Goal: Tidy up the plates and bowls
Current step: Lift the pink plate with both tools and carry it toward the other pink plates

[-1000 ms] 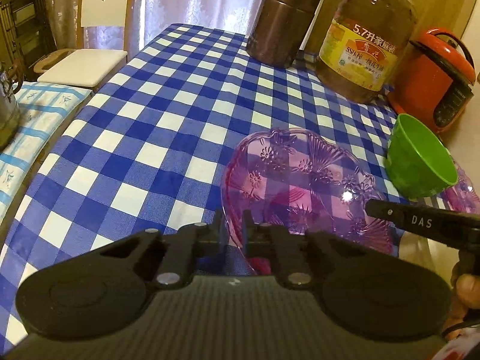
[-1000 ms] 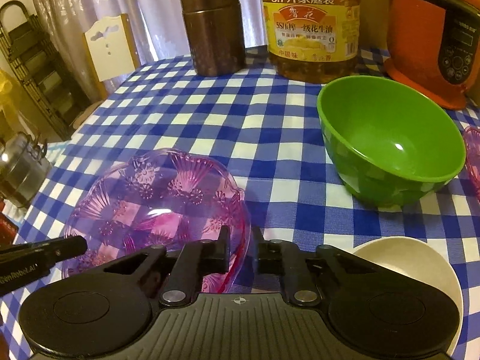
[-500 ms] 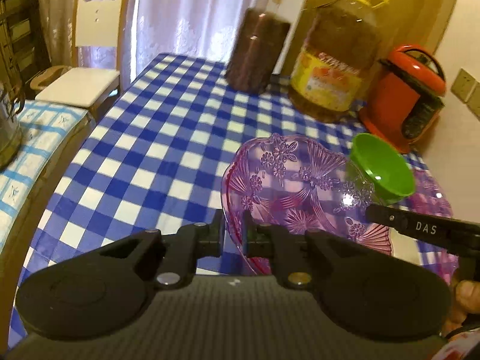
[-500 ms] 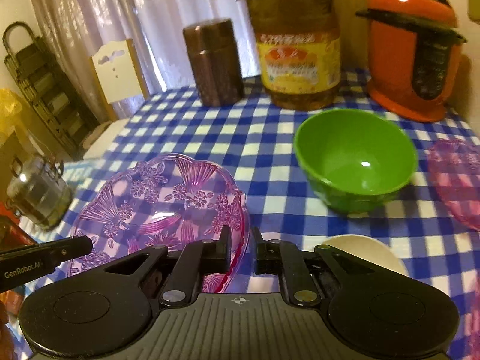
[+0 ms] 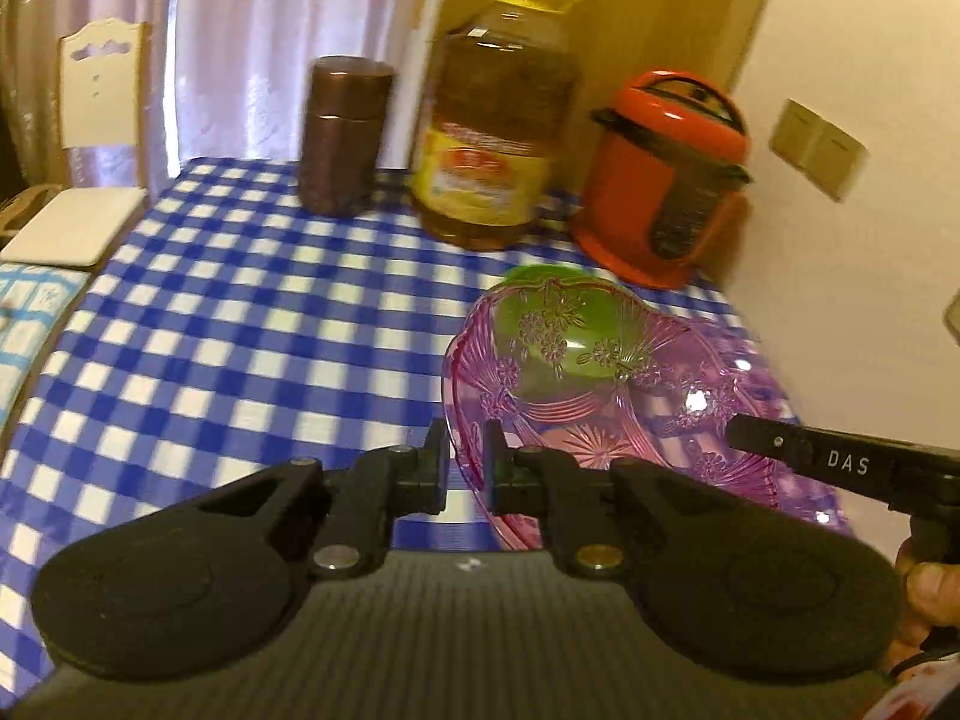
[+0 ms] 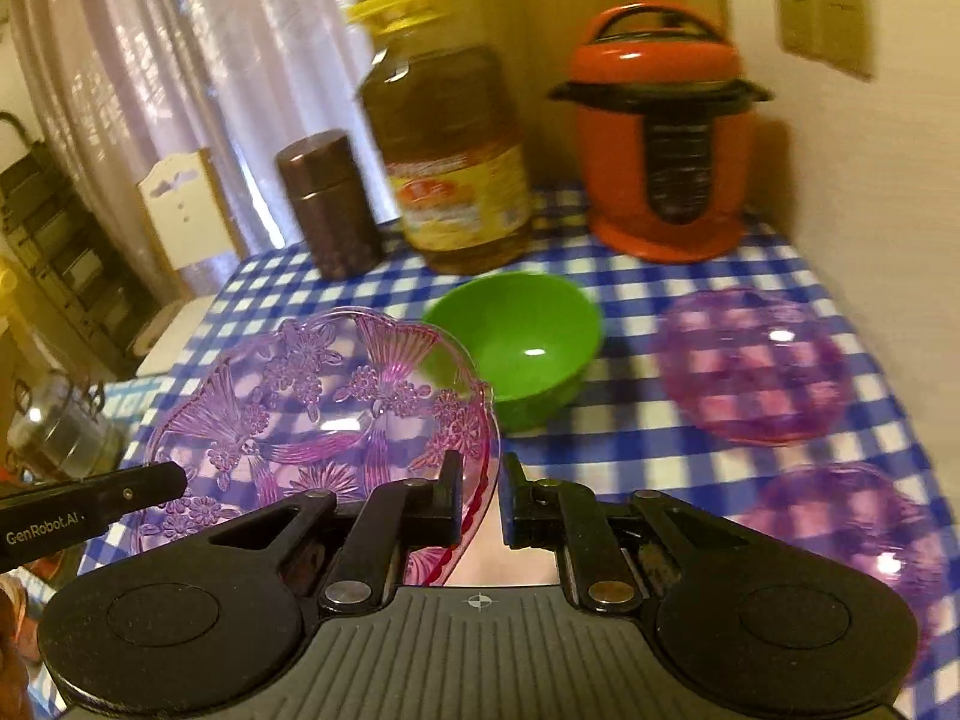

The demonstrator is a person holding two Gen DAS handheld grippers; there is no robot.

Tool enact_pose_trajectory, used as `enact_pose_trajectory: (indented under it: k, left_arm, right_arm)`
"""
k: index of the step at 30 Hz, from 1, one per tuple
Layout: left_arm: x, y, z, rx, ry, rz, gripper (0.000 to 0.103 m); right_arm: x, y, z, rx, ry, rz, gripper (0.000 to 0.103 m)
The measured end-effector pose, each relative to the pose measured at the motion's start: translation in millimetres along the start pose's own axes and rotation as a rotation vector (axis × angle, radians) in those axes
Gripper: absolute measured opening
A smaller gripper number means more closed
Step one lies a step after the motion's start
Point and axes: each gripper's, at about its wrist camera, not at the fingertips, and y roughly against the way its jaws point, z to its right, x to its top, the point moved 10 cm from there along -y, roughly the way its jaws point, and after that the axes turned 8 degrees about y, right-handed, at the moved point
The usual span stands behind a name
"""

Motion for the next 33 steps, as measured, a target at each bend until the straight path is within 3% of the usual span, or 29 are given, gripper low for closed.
enact_pose_trajectory:
  k: [7,15,33]
  left_arm:
    - [-14,-22,69,-0.054,-0.048,-0.023,0.01]
    - [-26,-62,131,-0.113,-0.083,-0.052,0.01]
    - [-32,-165,185,-0.125,-0.122,-0.067,0.01]
  right_arm:
    - [0,34,69,-0.061,-0.053,0.028,0.012]
    - [-2,43,146,-0.129,-0.121,0.043,0.011]
    - [-1,-13,241,-0.187,-0.217,0.061,0.01]
